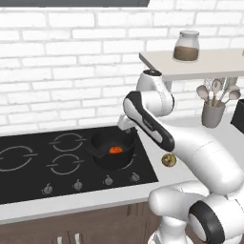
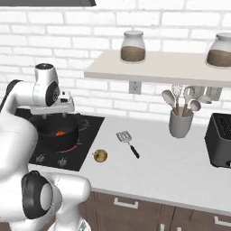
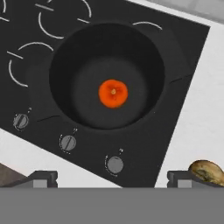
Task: Put the squash and onion in the pot. Retrieve the spatula and lightly stir the vegetables in the pot.
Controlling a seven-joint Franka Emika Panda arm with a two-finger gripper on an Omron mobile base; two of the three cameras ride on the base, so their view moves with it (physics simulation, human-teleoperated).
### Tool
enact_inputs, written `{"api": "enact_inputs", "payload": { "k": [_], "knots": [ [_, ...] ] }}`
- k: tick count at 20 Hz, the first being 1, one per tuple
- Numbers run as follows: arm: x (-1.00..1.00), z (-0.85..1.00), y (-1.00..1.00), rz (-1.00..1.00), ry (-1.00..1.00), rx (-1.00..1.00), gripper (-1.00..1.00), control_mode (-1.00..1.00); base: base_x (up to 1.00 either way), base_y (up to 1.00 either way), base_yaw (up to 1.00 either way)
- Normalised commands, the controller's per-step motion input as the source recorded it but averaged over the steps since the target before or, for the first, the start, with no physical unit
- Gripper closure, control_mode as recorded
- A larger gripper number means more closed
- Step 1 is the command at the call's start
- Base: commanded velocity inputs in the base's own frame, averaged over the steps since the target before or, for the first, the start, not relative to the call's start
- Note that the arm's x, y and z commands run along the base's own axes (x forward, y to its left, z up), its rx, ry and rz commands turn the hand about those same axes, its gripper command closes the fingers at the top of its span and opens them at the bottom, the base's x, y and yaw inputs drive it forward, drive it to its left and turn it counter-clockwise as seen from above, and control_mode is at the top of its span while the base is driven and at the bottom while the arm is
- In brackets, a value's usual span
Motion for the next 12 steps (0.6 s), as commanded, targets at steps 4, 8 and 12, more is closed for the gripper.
{"api": "enact_inputs", "payload": {
  "k": [4,8,12],
  "knots": [
    [-0.43,0.06,-0.99,-0.11,0.0,0.0,-1.0,-1.0,0.0,0.0,0.0],
    [-0.21,-0.08,-1.0,-0.1,0.03,0.0,-1.0,-1.0,0.0,0.0,0.0],
    [0.0,-0.28,-0.94,-0.08,0.06,0.0,-1.0,-1.0,0.0,0.0,0.0]
  ]
}}
